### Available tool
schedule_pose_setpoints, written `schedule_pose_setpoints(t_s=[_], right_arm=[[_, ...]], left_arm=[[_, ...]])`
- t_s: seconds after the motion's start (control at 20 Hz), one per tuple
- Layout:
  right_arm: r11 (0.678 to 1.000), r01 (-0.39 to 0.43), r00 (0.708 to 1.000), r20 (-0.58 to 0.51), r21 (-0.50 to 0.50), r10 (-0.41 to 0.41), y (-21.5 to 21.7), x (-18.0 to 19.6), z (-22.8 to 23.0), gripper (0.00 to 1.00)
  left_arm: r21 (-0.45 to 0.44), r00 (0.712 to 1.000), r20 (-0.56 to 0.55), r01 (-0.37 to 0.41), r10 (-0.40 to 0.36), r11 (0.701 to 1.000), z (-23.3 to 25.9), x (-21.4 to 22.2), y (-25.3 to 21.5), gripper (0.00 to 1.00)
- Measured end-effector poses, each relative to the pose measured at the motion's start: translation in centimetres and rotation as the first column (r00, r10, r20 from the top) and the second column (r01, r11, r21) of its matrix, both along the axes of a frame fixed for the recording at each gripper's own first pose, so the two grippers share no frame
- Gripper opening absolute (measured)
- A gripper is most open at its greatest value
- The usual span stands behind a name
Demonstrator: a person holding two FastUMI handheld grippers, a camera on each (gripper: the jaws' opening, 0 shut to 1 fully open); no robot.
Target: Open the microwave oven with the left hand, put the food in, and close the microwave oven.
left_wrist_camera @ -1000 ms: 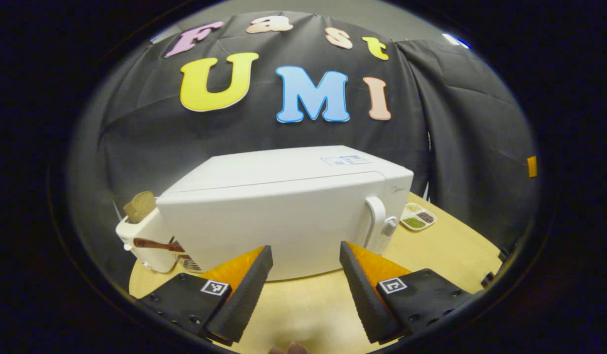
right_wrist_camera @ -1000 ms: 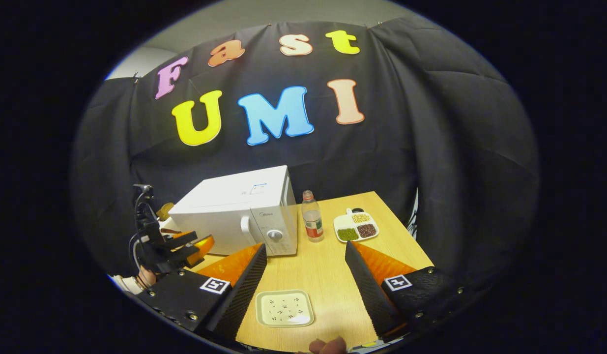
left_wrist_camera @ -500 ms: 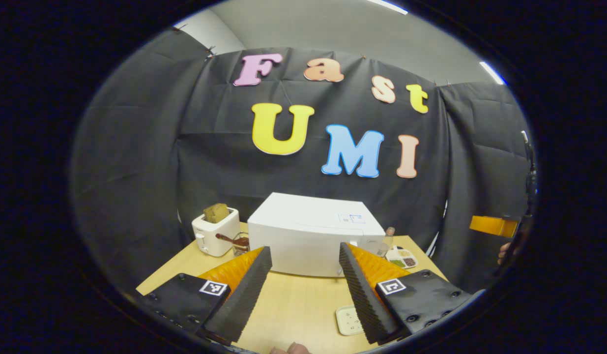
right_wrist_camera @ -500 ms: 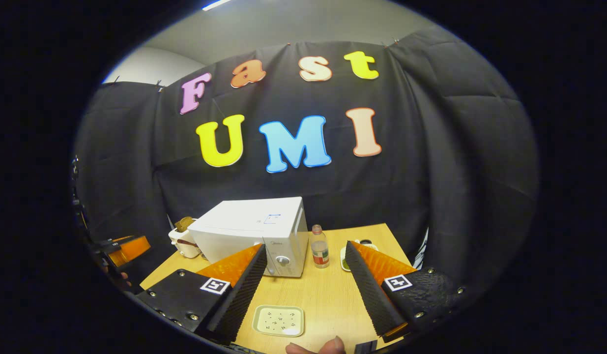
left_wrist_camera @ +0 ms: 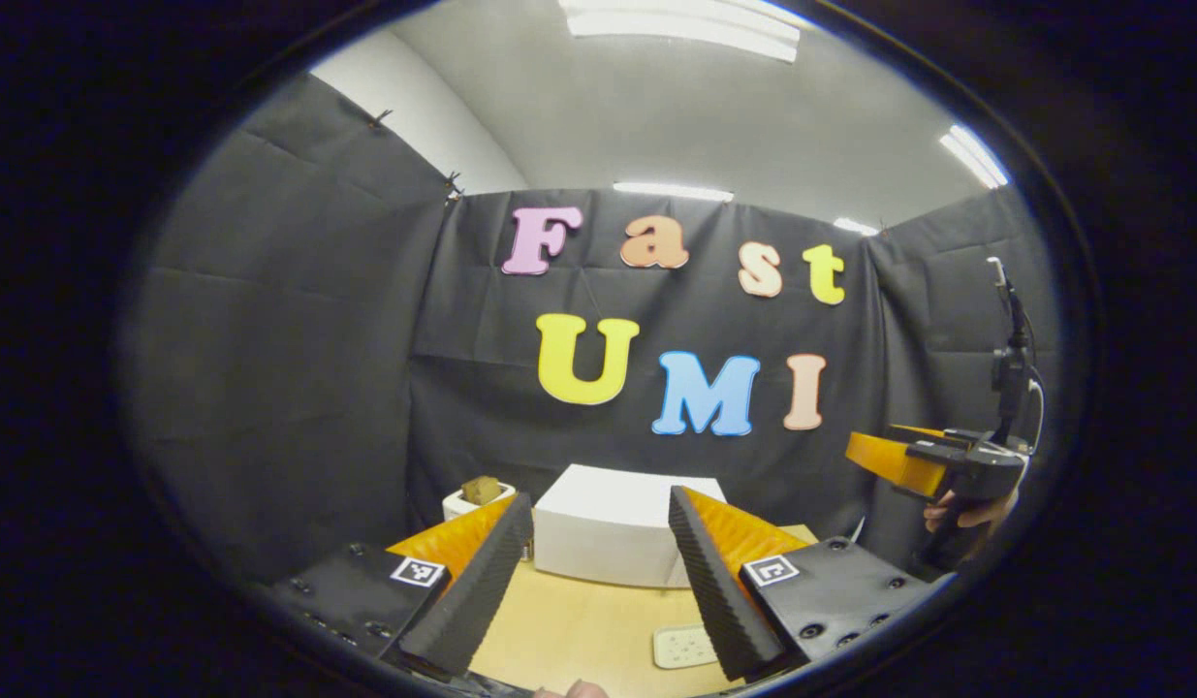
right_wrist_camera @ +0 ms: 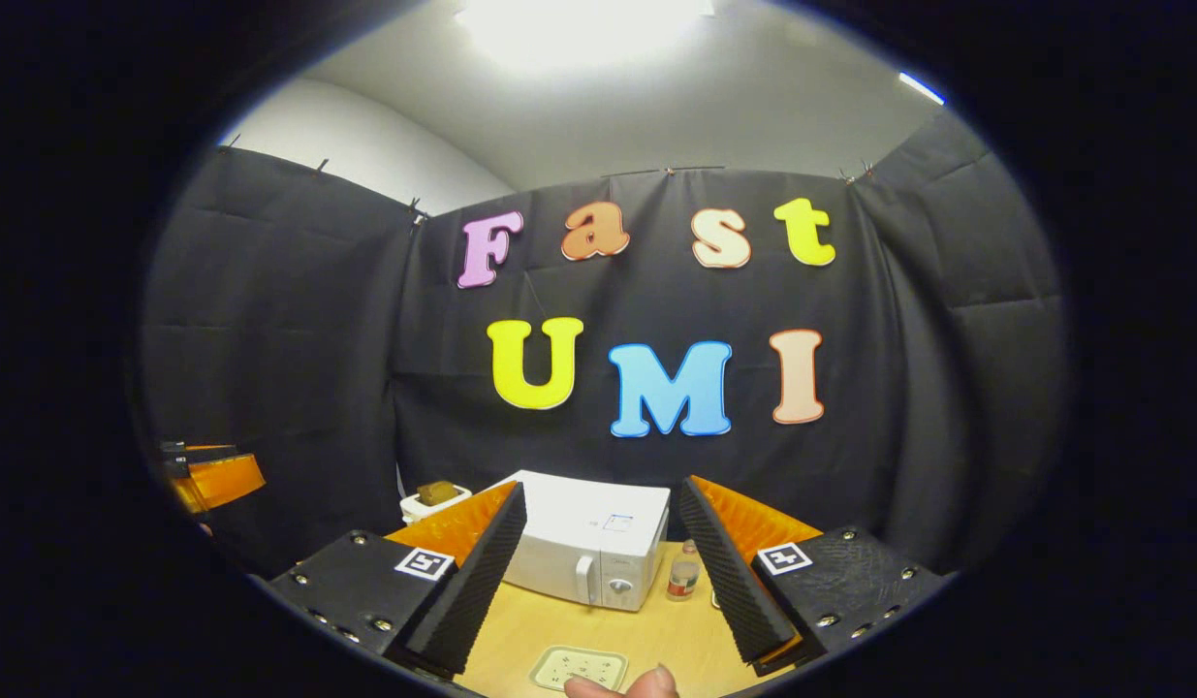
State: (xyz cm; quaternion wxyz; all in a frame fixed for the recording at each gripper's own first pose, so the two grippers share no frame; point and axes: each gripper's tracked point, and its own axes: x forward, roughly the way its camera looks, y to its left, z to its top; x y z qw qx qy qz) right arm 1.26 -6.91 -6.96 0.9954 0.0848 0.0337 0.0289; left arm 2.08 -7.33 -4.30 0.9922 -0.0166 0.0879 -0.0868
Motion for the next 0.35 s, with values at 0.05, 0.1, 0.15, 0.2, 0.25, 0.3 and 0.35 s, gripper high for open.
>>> schedule_pose_setpoints(t_s=[0.05,0.1,0.15,0.2,0.25,0.3,0.35], right_arm=[[1.000,0.002,1.000,-0.004,-0.006,-0.002,0.8,-0.5,0.0,0.98],[1.000,-0.002,1.000,0.013,-0.016,0.002,1.7,-0.6,0.7,0.98],[0.999,0.008,1.000,0.025,-0.033,-0.007,2.2,-0.7,1.3,0.98],[0.999,0.027,0.999,0.028,-0.047,-0.026,2.5,-0.8,1.4,0.98],[0.998,0.031,0.999,0.026,-0.049,-0.030,3.6,-0.9,1.3,0.98],[0.999,0.026,0.999,0.025,-0.042,-0.025,4.6,-1.1,1.5,0.98],[0.999,0.020,0.999,0.026,-0.041,-0.019,5.6,-1.1,1.6,0.98]], left_arm=[[0.016,1.000,0.009,0.002,-0.002,1.000,0.6,-0.2,0.8,0.93],[0.027,1.000,0.030,0.004,-0.005,1.000,1.4,-0.2,1.6,0.93],[0.025,0.999,0.043,0.009,-0.010,1.000,1.8,-0.3,2.2,0.93],[0.015,0.999,0.042,0.009,-0.010,1.000,1.9,-0.4,2.7,0.93],[0.001,0.999,0.037,0.006,-0.006,1.000,1.7,-0.7,3.3,0.93],[-0.014,0.999,0.033,0.003,-0.002,1.000,1.5,-0.7,4.0,0.93],[-0.027,1.000,0.026,0.001,0.000,1.000,1.4,-0.7,4.7,0.93]])
